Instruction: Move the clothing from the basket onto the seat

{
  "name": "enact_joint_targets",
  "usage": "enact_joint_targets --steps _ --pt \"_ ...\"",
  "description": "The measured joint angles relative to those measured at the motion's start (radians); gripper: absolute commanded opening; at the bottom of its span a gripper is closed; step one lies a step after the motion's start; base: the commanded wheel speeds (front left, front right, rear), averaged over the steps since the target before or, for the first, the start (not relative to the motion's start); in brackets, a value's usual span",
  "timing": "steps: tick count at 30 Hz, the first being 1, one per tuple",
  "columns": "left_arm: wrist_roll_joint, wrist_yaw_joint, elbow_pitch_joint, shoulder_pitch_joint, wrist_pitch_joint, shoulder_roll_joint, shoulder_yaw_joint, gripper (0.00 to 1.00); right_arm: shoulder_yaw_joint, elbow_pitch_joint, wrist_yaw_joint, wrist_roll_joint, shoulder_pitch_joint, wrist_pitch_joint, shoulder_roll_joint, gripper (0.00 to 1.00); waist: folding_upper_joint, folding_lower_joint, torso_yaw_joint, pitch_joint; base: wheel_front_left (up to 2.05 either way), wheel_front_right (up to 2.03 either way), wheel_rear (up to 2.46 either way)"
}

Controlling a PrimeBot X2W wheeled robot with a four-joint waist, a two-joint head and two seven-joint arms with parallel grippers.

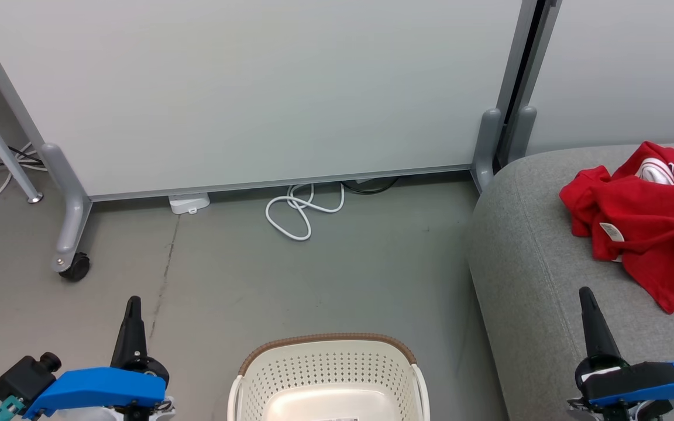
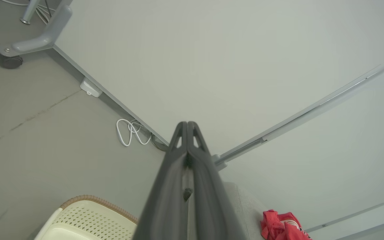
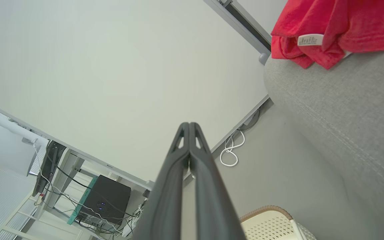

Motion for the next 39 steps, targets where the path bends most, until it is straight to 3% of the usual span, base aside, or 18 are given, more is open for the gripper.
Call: enact_joint_targets --steps 39 --pt "-0.386 -0.011 -0.004 -0.04 0.098 -0.017 0.056 0.0 -0.019 0.016 0.0 0.391 -0.045 0.103 -0.001 0.0 0.0 0.0 -0.026 0.017 0.0 0.0 0.0"
